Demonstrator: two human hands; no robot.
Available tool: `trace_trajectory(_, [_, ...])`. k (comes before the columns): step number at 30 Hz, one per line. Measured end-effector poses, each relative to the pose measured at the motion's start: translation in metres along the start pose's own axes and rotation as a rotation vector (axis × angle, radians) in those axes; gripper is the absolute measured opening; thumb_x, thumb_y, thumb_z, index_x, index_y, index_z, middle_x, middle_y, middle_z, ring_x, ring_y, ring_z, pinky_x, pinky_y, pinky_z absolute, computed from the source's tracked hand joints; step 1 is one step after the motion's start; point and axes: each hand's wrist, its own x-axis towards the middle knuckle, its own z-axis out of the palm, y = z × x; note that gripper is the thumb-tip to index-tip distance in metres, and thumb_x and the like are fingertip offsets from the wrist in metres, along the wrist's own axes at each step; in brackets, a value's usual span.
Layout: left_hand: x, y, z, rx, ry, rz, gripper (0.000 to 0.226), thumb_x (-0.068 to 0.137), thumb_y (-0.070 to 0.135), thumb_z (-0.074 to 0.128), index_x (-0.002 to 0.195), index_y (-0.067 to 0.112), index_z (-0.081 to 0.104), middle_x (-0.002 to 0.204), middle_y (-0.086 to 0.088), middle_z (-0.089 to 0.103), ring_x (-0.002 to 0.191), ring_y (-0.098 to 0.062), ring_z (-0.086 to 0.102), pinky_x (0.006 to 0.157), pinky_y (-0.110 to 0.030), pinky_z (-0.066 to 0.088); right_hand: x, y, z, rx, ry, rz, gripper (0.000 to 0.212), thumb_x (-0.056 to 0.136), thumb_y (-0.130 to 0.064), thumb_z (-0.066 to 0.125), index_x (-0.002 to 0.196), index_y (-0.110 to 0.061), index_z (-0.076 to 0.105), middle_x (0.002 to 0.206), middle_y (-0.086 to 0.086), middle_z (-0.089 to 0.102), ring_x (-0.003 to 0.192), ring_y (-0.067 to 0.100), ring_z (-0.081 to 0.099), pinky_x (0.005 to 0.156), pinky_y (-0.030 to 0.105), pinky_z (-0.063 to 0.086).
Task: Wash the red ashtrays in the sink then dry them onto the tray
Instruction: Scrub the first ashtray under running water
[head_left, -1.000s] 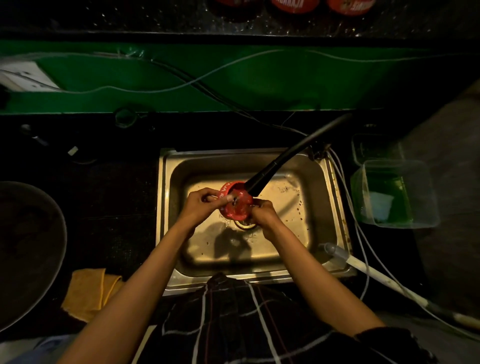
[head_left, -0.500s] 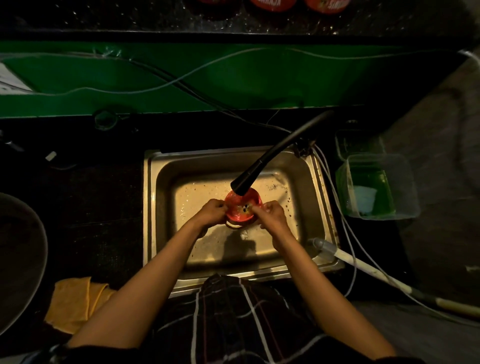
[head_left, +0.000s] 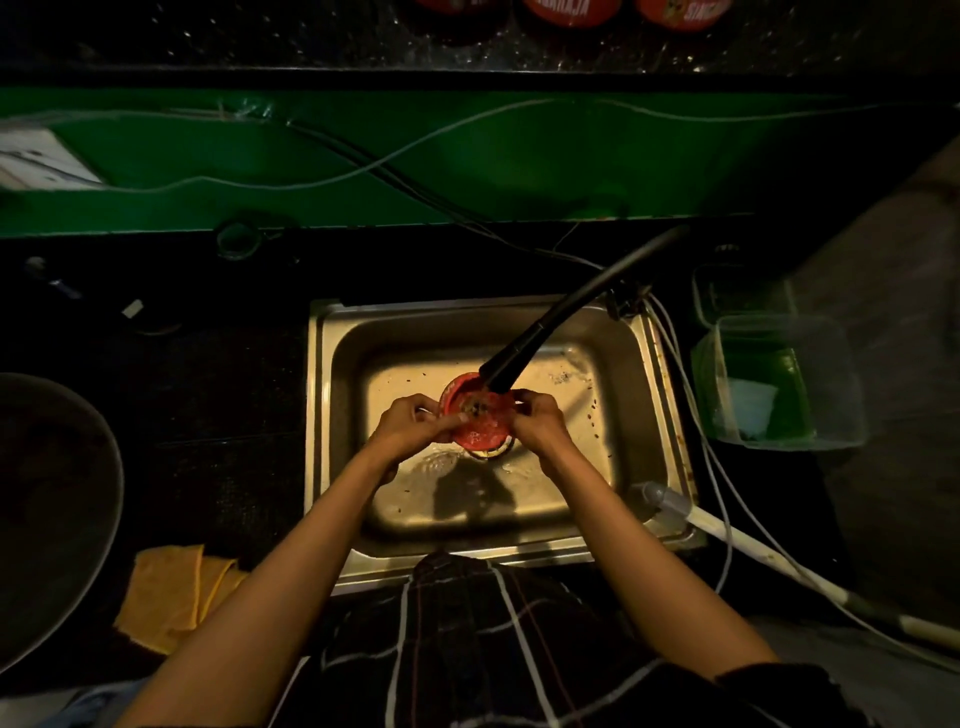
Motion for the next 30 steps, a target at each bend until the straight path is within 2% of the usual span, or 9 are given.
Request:
trace_trajectory(4, [0.007,-0.006,-0.003,0.095,0.068,-0.026,0.038,0.087,0.048,0.068,0.098,0.011,0.065,0.077,-0.005,0.076,0.069,-0.017,0.075,0.092,-0.044,0.056,-0.018,-0.005,0.004,0.025,-0.116,0.057,0.016,0.095,-0.019,0.059,0.106,-0.013,0.069,0.094,0.005,0.074,0.075,0.011,0.068,0.063,0.022,0.053])
trace_trajectory(8, [0.006,0.000,0.001,0.082,0.076,0.005,0.036,0.094,0.052,0.056,0.116,0.024,0.063,0.086,-0.006,0.076,0.070,-0.018,0.074,0.088,-0.042,0.058,-0.037,0.003,0.003,0.095,-0.123,0.097,0.028,0.098,-0.036,0.056,0.096,-0.011,0.069,0.077,-0.001,0.069,0.063,0.008,0.062,0.058,0.021,0.047])
trace_trajectory(10, [0.004,0.004,0.006,0.050,0.033,-0.011,0.033,0.096,0.049,0.054,0.114,0.024,0.066,0.094,-0.007,0.074,0.078,-0.019,0.072,0.086,-0.040,0.057,-0.041,0.008,0.002,0.106,-0.132,0.117,0.031,0.100,-0.036,0.050,0.105,-0.011,0.067,0.087,0.003,0.070,0.068,0.009,0.061,0.060,0.021,0.048])
trace_trajectory(12, [0.003,0.008,0.012,-0.012,0.012,-0.041,0.032,0.097,0.044,0.056,0.116,0.022,0.068,0.099,-0.007,0.072,0.084,-0.021,0.067,0.082,-0.038,0.055,-0.041,0.012,0.000,0.047,-0.122,0.089,0.039,0.101,-0.040,0.046,0.128,-0.016,0.059,0.118,0.010,0.069,0.090,0.015,0.066,0.076,0.028,0.054])
trace_trajectory(14, [0.003,0.011,0.017,-0.041,0.016,-0.051,0.030,0.097,0.041,0.057,0.117,0.021,0.068,0.095,-0.007,0.071,0.078,-0.020,0.065,0.068,-0.031,0.048,-0.041,0.017,-0.005,-0.179,-0.061,-0.007,0.053,0.100,-0.051,0.043,0.148,-0.029,0.040,0.146,0.007,0.052,0.126,0.026,0.054,0.106,0.042,0.044])
trace_trajectory(19, [0.004,0.014,0.024,-0.138,0.048,-0.168,0.032,0.090,0.047,0.064,0.095,0.016,0.070,0.080,-0.007,0.072,0.065,-0.017,0.063,0.075,-0.034,0.046,-0.050,0.015,-0.018,-0.457,0.067,-0.458,0.062,0.086,-0.068,0.057,0.136,-0.032,0.054,0.145,-0.002,0.049,0.136,0.018,0.038,0.112,0.042,0.034])
trace_trajectory(23, [0.009,0.013,0.021,-0.254,0.028,-0.286,0.024,0.090,0.041,0.060,0.090,0.018,0.064,0.065,-0.001,0.067,0.055,-0.012,0.061,0.097,-0.048,0.047,-0.046,0.029,-0.016,-0.625,0.057,-0.741,0.060,0.082,-0.043,0.073,0.135,-0.023,0.053,0.134,0.002,0.056,0.130,0.021,0.044,0.109,0.040,0.036])
trace_trajectory(27, [0.007,0.011,0.014,-0.256,-0.093,-0.367,0.026,0.092,0.041,0.054,0.094,0.017,0.064,0.053,0.001,0.060,0.046,-0.008,0.057,0.105,-0.054,0.042,-0.040,0.031,-0.011,-0.437,0.047,-0.754,0.057,0.082,-0.007,0.070,0.134,-0.021,0.052,0.128,0.000,0.057,0.114,0.013,0.056,0.098,0.030,0.049])
trace_trajectory(30, [0.003,0.016,0.009,-0.113,-0.090,-0.333,0.039,0.094,0.050,0.046,0.102,0.017,0.064,0.066,-0.002,0.066,0.061,-0.014,0.061,0.104,-0.048,0.041,-0.038,0.028,-0.010,-0.345,-0.003,-0.726,0.055,0.084,-0.007,0.067,0.134,-0.023,0.052,0.125,-0.001,0.060,0.111,0.010,0.059,0.094,0.018,0.048])
